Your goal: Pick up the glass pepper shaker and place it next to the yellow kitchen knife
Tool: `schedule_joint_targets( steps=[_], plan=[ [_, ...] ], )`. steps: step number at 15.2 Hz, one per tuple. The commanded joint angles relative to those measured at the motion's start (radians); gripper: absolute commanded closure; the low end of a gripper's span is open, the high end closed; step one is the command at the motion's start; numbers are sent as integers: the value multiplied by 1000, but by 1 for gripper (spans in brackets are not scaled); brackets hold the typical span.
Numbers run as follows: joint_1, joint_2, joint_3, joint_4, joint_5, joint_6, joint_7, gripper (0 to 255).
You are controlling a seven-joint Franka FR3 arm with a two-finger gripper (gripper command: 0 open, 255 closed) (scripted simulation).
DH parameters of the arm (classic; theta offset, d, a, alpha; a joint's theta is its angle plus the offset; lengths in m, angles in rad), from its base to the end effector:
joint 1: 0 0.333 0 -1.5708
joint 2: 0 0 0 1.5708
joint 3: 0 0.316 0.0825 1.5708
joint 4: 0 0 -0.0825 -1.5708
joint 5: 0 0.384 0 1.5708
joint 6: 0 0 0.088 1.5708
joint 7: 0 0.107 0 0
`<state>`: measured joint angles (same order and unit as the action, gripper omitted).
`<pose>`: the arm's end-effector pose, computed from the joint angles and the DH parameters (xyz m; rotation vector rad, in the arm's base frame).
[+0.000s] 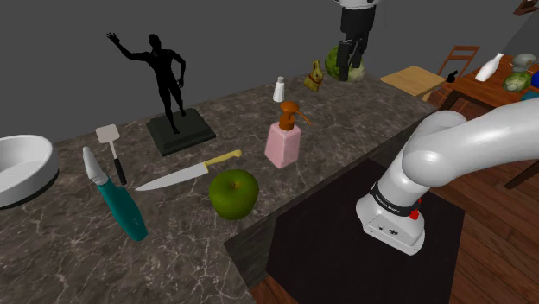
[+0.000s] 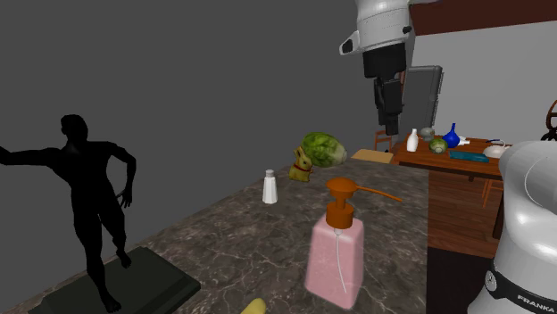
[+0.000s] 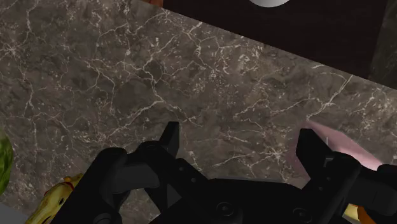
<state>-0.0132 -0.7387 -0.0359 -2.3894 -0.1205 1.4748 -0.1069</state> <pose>0.3046 -0.0313 0.5534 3.0438 0.1040 -0.2789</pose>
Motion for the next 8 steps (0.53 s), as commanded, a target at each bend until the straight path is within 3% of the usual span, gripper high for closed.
schedule_joint_targets(
  steps=[1,8],
  plan=[
    [0,0,0,0,0,0,0,0],
    [0,183,-82,4,-51,243,-111,0]
  ],
)
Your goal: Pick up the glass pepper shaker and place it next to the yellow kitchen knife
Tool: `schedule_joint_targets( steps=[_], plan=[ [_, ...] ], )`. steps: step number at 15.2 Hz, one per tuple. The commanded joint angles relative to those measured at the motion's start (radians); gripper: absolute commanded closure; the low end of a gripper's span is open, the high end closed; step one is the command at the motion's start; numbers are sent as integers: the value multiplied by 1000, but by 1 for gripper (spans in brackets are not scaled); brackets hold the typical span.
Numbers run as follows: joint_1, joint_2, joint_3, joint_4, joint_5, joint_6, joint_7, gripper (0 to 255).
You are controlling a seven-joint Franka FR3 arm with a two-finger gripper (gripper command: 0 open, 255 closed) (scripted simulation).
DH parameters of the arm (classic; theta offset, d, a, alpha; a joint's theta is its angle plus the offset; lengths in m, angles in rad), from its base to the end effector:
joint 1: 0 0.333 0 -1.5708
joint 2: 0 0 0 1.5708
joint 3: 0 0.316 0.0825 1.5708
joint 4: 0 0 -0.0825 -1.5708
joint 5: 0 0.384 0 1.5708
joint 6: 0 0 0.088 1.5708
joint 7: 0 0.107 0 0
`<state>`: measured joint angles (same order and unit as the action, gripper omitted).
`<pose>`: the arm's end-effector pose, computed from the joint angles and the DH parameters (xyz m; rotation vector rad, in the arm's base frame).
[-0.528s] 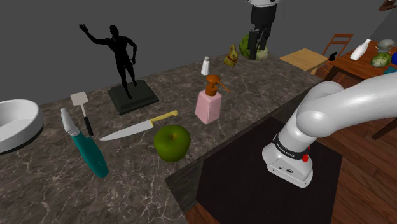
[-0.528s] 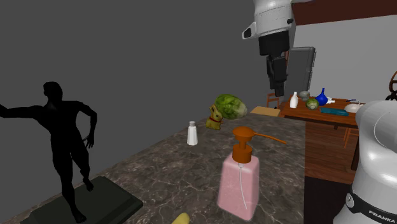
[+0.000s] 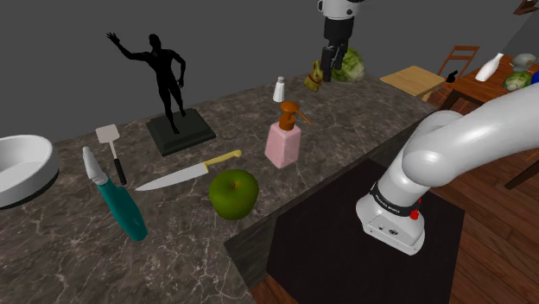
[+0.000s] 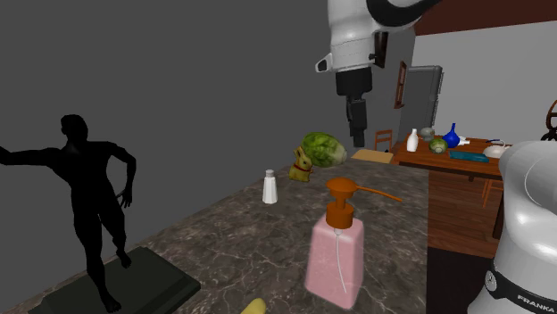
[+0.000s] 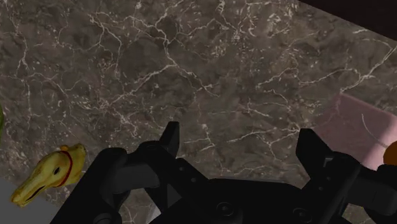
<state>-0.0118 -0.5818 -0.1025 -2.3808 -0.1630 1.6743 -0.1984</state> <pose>0.3585 -0.0614 0.5179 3.0426 0.2005 -0.2139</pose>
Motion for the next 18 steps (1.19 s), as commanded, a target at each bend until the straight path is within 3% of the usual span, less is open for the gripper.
schedule_joint_targets(
  steps=[1,9,18],
  plan=[
    [-1,56,-26,1,-13,76,-35,0],
    [8,321,-101,103,-9,312,-168,0],
    [7,645,-141,318,81,491,-340,0]
  ],
)
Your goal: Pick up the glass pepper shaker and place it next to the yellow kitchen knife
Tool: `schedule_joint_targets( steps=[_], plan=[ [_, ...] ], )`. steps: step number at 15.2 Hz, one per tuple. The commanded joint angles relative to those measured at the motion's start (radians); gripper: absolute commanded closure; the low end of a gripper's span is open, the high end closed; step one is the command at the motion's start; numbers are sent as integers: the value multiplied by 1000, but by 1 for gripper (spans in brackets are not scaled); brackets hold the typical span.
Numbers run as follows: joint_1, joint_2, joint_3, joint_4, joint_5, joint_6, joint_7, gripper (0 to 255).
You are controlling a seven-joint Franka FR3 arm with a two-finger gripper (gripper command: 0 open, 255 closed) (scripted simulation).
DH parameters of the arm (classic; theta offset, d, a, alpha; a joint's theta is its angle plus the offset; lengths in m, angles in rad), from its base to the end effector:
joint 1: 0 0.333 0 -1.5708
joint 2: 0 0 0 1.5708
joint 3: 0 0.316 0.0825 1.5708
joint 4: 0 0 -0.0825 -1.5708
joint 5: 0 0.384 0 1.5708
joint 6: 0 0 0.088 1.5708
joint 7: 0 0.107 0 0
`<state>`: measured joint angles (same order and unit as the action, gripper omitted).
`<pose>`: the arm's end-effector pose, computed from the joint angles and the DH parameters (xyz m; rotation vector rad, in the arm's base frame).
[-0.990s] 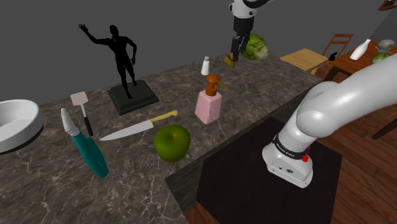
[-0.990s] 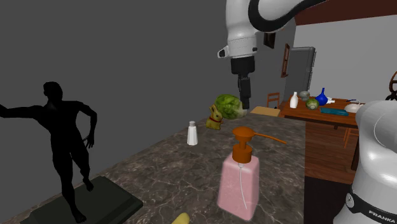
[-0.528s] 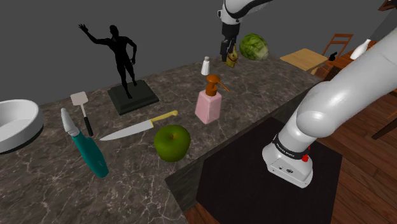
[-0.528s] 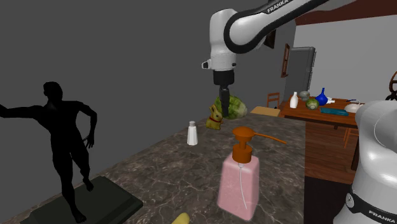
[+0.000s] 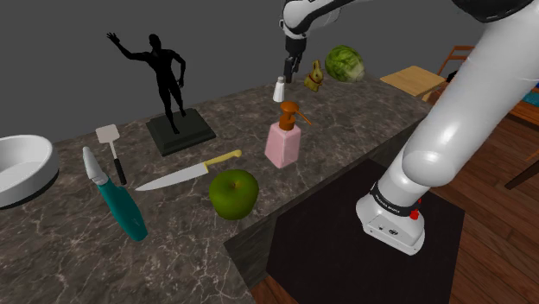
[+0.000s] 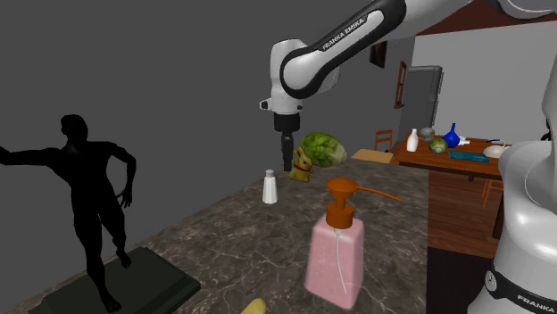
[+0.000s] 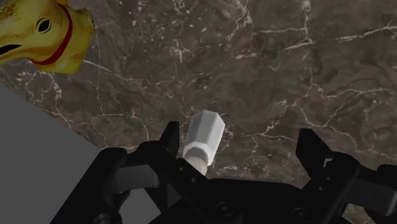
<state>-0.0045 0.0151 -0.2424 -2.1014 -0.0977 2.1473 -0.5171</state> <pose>0.5320 -0.1380 0.4151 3.0104 0.4894 -0.0050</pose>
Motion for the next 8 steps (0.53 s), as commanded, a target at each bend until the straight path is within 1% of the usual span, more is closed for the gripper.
schedule_joint_targets(
  steps=[1,4,8],
  plan=[
    [-3,84,-2,70,30,31,-41,0],
    [-16,194,3,170,72,61,-99,0],
    [-22,225,6,165,81,97,-107,0]
  ],
)
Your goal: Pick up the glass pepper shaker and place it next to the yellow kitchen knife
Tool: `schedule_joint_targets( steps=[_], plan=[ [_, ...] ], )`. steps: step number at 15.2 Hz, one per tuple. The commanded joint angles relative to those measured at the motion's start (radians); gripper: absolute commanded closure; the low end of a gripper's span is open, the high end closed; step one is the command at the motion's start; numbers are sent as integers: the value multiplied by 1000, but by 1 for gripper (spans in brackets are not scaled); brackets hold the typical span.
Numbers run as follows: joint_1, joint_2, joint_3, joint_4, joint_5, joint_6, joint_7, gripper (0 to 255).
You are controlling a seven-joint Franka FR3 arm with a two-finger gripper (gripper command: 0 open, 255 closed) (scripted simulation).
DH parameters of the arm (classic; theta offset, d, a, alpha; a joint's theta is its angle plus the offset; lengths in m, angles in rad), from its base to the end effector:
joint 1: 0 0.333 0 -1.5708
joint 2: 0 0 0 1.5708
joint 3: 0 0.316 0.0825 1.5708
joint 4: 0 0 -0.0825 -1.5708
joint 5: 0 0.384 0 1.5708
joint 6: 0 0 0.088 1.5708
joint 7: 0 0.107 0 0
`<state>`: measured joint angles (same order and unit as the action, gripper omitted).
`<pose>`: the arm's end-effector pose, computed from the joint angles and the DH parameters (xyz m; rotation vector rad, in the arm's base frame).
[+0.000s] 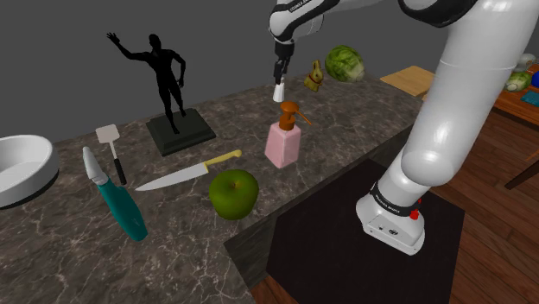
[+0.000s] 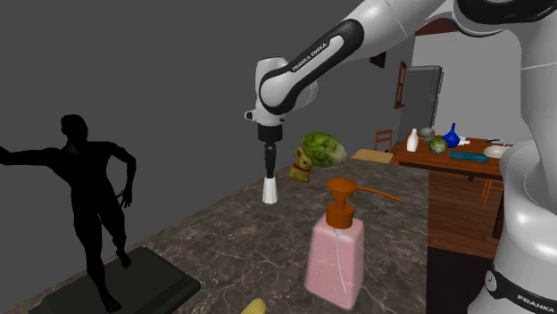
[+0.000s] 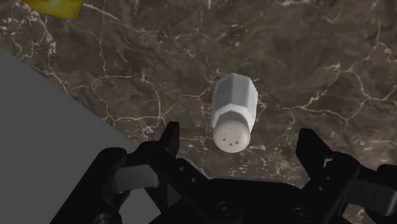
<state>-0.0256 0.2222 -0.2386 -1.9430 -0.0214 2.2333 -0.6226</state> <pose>0.5895 -0.1541 0.3793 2.9924 0.5732 0.0567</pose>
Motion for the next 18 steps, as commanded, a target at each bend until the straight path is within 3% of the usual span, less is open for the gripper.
schedule_joint_targets(
  steps=[1,4,12,13,18],
  plan=[
    [-2,25,2,3,7,23,-2,0],
    [-6,53,4,-10,14,63,-7,0],
    [-6,53,4,-10,14,63,-7,0],
    [-6,53,4,-10,14,63,-7,255],
    [-6,53,4,-10,14,63,-7,255]
  ],
)
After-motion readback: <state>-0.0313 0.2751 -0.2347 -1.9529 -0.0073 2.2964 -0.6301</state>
